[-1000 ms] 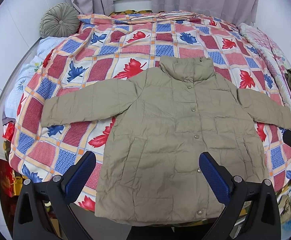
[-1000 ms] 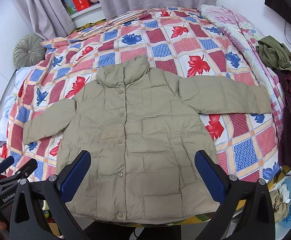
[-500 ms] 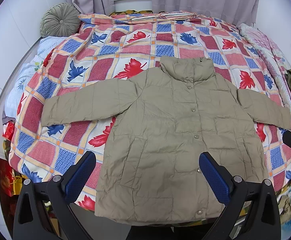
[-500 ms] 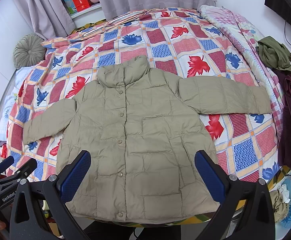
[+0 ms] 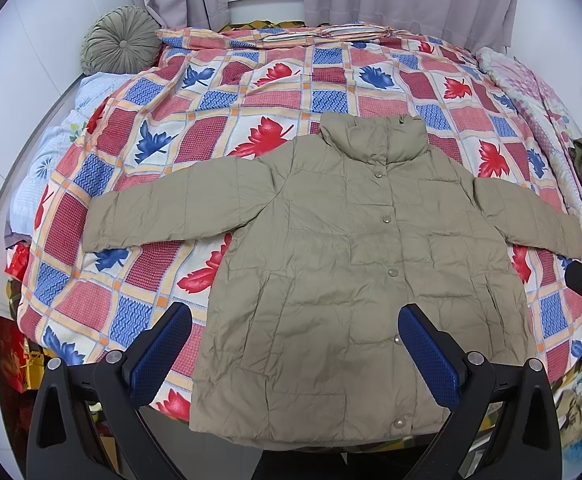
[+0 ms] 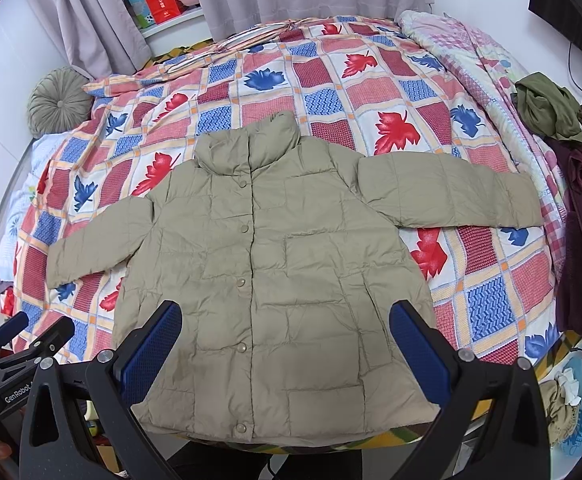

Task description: Fold large clothes

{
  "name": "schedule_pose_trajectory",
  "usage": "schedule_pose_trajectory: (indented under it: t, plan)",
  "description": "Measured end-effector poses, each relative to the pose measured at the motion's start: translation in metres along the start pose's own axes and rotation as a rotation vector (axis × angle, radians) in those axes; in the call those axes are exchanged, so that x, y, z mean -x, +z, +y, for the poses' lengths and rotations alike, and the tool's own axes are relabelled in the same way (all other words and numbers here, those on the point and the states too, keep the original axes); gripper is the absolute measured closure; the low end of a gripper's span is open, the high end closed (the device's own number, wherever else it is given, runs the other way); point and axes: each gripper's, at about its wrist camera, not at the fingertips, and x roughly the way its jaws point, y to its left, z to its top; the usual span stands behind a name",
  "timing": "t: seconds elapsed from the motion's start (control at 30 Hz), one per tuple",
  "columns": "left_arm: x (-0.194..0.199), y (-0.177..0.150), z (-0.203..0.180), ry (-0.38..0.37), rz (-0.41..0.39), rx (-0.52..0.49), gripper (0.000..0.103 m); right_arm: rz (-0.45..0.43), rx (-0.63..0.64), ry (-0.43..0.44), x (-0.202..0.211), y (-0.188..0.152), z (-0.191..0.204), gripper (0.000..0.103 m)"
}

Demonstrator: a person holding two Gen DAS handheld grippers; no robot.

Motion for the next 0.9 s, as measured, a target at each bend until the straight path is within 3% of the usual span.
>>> schedule_pose_trajectory:
  t: [0.9]
  plan:
    - [0.0005,-0.0008,0.0003,0.0,0.0,0.001,0.0,-0.003,0.003,0.0,0.0006,-0.0008,0.0008,0.0]
